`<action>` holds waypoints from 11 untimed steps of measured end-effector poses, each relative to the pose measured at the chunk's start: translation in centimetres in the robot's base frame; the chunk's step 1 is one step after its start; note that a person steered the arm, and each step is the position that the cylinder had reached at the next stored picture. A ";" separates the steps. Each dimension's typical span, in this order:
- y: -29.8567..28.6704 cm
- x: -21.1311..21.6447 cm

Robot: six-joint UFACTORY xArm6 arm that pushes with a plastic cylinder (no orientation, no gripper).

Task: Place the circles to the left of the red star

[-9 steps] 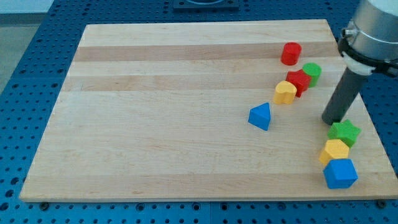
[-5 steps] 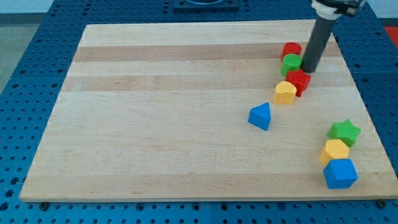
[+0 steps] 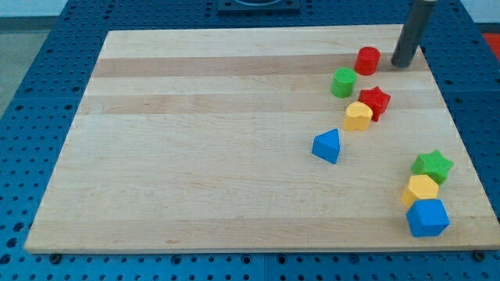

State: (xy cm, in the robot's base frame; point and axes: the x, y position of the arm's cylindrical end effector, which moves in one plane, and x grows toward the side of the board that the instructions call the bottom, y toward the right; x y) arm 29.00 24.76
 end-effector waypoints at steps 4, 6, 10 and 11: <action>-8.1 4.6; -9.1 7.6; -13.8 5.2; -13.7 5.5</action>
State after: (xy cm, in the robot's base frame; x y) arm 34.50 11.02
